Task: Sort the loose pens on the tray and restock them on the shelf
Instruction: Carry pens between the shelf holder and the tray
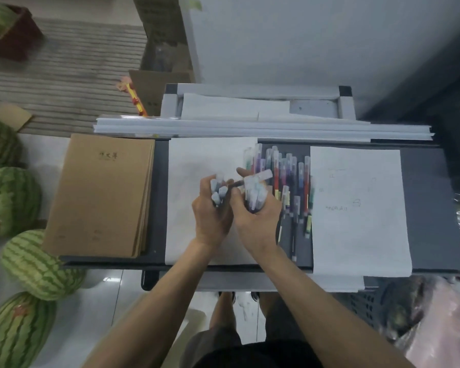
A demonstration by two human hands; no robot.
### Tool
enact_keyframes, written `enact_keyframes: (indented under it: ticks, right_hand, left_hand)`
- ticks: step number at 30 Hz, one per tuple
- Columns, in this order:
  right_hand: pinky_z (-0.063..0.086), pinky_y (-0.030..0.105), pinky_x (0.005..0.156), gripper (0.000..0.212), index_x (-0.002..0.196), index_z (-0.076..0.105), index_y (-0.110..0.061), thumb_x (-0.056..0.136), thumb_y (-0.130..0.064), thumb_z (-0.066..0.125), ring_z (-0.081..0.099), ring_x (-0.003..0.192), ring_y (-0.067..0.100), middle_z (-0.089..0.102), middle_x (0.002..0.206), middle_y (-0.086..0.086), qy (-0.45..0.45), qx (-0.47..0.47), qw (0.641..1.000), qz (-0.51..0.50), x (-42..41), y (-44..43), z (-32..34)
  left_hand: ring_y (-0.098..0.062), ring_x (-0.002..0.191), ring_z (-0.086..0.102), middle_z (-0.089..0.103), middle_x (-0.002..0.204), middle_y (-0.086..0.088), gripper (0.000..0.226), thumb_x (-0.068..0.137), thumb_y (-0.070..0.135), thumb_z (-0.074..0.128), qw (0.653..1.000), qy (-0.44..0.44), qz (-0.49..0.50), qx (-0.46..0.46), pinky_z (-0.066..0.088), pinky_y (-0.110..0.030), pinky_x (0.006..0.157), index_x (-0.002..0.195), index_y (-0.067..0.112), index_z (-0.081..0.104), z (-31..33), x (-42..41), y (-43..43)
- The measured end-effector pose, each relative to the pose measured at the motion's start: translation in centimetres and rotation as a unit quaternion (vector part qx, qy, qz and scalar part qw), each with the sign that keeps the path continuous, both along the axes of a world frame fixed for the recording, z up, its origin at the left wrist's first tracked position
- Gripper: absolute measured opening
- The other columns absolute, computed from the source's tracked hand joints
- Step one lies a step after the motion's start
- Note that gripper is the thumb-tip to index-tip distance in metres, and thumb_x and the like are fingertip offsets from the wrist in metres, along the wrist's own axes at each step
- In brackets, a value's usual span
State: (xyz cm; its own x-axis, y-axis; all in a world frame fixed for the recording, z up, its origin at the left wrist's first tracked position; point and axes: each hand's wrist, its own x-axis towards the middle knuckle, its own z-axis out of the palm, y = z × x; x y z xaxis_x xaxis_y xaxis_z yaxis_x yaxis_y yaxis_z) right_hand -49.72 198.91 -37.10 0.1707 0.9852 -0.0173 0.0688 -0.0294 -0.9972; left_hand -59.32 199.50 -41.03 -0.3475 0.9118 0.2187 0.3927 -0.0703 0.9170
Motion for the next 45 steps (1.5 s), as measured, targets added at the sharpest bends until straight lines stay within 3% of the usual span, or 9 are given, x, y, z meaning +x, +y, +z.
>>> enact_keyframes:
  ticks: [4,7,12,16,23,29,32,37,45]
  right_hand:
    - [0.059,0.028,0.092,0.031,0.124,0.07,-0.004,0.094,-0.002,0.07,0.074,0.099,0.008,0.076,0.101,-0.012,-0.058,0.027,0.998,0.029,0.2,-0.4,0.4]
    - [0.056,0.021,0.092,0.036,0.129,0.067,0.0,0.093,0.001,0.07,0.073,0.103,0.004,0.073,0.106,-0.015,-0.087,0.074,0.993,0.043,0.2,-0.5,0.6]
    - [0.062,0.035,0.079,0.024,0.116,0.072,0.002,0.095,-0.009,0.068,0.075,0.086,0.019,0.076,0.093,0.0,-0.092,0.072,0.993,0.025,0.5,-0.8,0.1]
    - [0.047,0.045,0.053,0.035,0.08,0.061,0.001,0.1,-0.027,0.065,0.054,0.057,0.033,0.056,0.063,0.018,-0.047,-0.096,0.993,-0.04,0.1,0.2,0.4]
    - [0.048,0.027,0.052,0.015,0.104,0.076,-0.025,0.096,-0.034,0.067,0.064,0.062,0.01,0.066,0.068,-0.012,-0.004,-0.266,0.963,0.051,-0.2,2.0,1.8]
    - [0.055,0.035,0.079,0.028,0.121,0.057,-0.018,0.1,-0.036,0.054,0.067,0.095,0.018,0.069,0.108,0.0,-0.207,-0.273,0.928,0.147,-0.5,2.3,4.4]
    - [0.046,0.031,0.066,0.025,0.125,0.052,-0.011,0.103,-0.024,0.053,0.063,0.092,0.024,0.065,0.111,0.009,-0.304,-0.262,0.897,0.185,-0.9,2.3,5.1]
    - [0.057,0.045,0.088,0.028,0.124,0.051,-0.009,0.099,-0.019,0.058,0.065,0.105,0.034,0.063,0.117,0.013,-0.363,-0.253,0.874,0.2,-2.1,2.3,5.2]
    - [0.051,0.036,0.091,0.031,0.125,0.057,-0.006,0.095,-0.014,0.056,0.061,0.11,0.029,0.057,0.122,0.012,-0.415,-0.208,0.862,0.204,-1.8,2.2,5.8]
  left_hand:
    - [-0.026,0.06,0.046,0.043,0.074,0.014,0.051,0.096,0.068,0.053,0.999,-0.018,-0.014,0.023,0.039,-0.026,0.056,0.092,0.019,0.041,0.8,0.4,-0.1]
    - [-0.039,0.057,0.053,0.044,0.077,0.001,0.027,0.093,0.042,0.058,0.999,0.041,-0.021,0.023,0.046,-0.037,0.053,0.094,0.022,0.04,0.3,0.3,-0.1]
    - [-0.002,0.055,0.043,0.053,0.07,0.026,0.022,0.091,0.032,0.057,1.0,-0.002,0.004,-0.024,0.034,-0.019,0.054,0.089,0.013,0.048,0.4,0.4,0.1]
    - [-0.009,0.054,0.046,0.05,0.065,0.011,0.027,0.102,0.018,0.067,0.987,-0.129,0.032,-0.089,0.043,-0.027,0.053,0.082,0.015,0.049,0.6,0.3,0.8]
    - [-0.022,0.066,0.055,0.058,0.092,-0.02,0.019,0.102,0.013,0.06,0.842,-0.447,-0.019,-0.302,0.049,-0.029,0.051,0.11,0.0,0.071,3.4,-0.9,0.6]
    - [-0.038,0.114,0.06,0.067,0.128,-0.025,0.053,0.103,0.039,0.051,0.736,-0.563,-0.039,-0.375,0.046,-0.047,0.103,0.134,-0.003,0.062,5.1,-2.0,-0.4]
    - [-0.035,0.121,0.066,0.069,0.131,-0.019,0.056,0.104,0.05,0.047,0.719,-0.59,-0.057,-0.364,0.052,-0.044,0.101,0.133,0.006,0.063,5.4,-2.2,-0.4]
    - [-0.028,0.11,0.071,0.074,0.113,-0.011,0.041,0.105,0.042,0.051,0.705,-0.604,-0.08,-0.363,0.052,-0.042,0.095,0.121,0.01,0.071,5.7,-1.4,-0.5]
    - [-0.023,0.09,0.072,0.074,0.1,-0.008,0.036,0.107,0.029,0.043,0.702,-0.6,-0.082,-0.375,0.046,-0.038,0.08,0.108,0.014,0.076,5.0,-0.3,0.0]
